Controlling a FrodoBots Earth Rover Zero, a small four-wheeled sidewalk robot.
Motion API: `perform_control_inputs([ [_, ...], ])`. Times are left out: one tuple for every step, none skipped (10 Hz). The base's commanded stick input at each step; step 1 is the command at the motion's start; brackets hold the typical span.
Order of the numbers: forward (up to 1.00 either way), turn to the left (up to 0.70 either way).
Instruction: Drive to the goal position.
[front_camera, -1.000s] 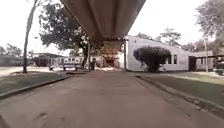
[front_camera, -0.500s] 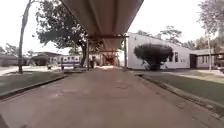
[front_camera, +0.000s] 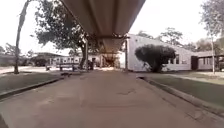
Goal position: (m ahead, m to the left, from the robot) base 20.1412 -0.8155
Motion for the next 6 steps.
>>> perform_control_inputs([
  [0.7,0.0],
  [0.7,0.0],
  [0.7,0.0],
  [0.7,0.0],
  [0.7,0.0],
  [0.7,0.0],
])
